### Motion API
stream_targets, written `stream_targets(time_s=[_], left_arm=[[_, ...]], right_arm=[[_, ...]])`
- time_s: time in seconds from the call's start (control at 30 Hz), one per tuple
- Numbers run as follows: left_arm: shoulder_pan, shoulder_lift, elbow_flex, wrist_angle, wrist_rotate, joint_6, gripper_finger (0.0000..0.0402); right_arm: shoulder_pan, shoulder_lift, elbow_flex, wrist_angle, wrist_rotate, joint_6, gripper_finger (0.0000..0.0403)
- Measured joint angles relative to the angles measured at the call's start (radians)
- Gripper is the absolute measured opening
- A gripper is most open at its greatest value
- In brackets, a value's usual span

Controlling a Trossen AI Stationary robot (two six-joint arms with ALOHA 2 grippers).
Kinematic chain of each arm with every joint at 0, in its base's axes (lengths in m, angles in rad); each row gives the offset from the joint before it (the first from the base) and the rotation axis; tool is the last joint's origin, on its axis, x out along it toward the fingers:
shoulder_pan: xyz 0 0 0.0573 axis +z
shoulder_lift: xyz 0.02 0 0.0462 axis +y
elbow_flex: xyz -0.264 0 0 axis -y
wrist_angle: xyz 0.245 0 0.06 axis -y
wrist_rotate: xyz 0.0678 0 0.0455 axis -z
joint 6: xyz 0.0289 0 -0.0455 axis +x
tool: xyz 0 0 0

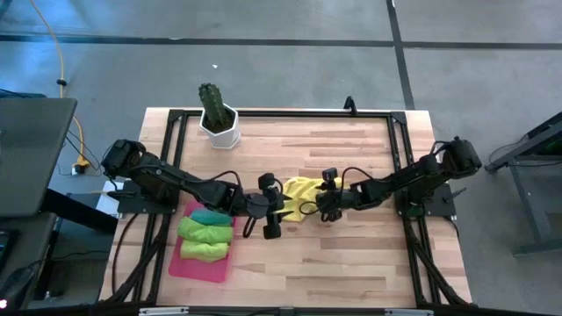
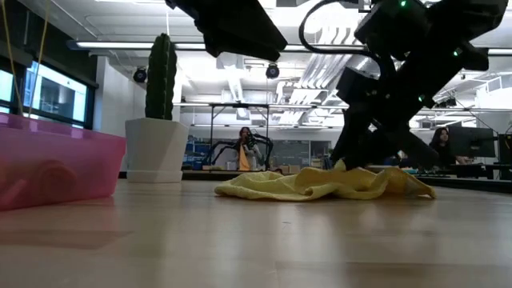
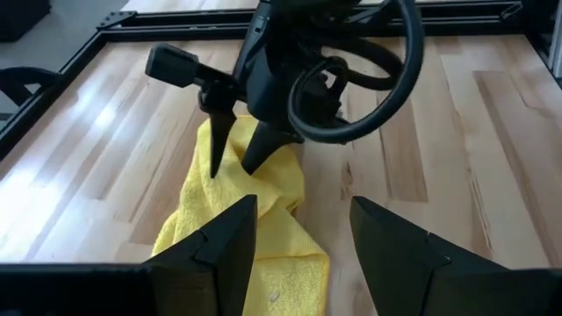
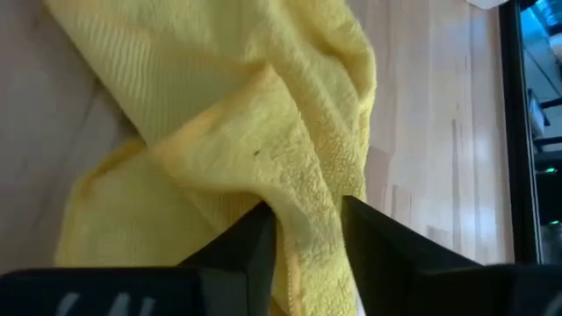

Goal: Roll microfiber towels into tight, uniform cylinder then place into a basket
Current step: Roll the yellow towel

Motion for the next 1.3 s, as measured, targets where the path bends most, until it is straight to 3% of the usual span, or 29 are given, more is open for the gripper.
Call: stream_targets(time_s=[0.27,0.5,0.63,0.87,1.3], left_arm=[[0.0,0.0,0.0,0.0,-0.015,0.016,0.0172],[0.0,0.0,0.0,-0.015,-0.039,0.02,0.0172],[0.006,0.0,0.0,-0.037,-0.037,0.03,0.0172],[0.008,0.0,0.0,0.017,-0.098,0.072,0.0172],[0.003,0.001,0.001,0.082,-0.101,0.005,0.0172]], right_arm=[[0.0,-0.003,0.023,-0.018,-0.043,0.049,0.0008],[0.0,-0.025,0.068,-0.087,-0.049,0.205,0.0003],[0.0,-0.078,0.178,-0.255,-0.05,0.322,0.0001],[0.004,-0.103,0.402,-0.521,-0.153,0.572,0.0],[0.012,-0.094,0.496,-0.535,-0.133,0.742,0.0]])
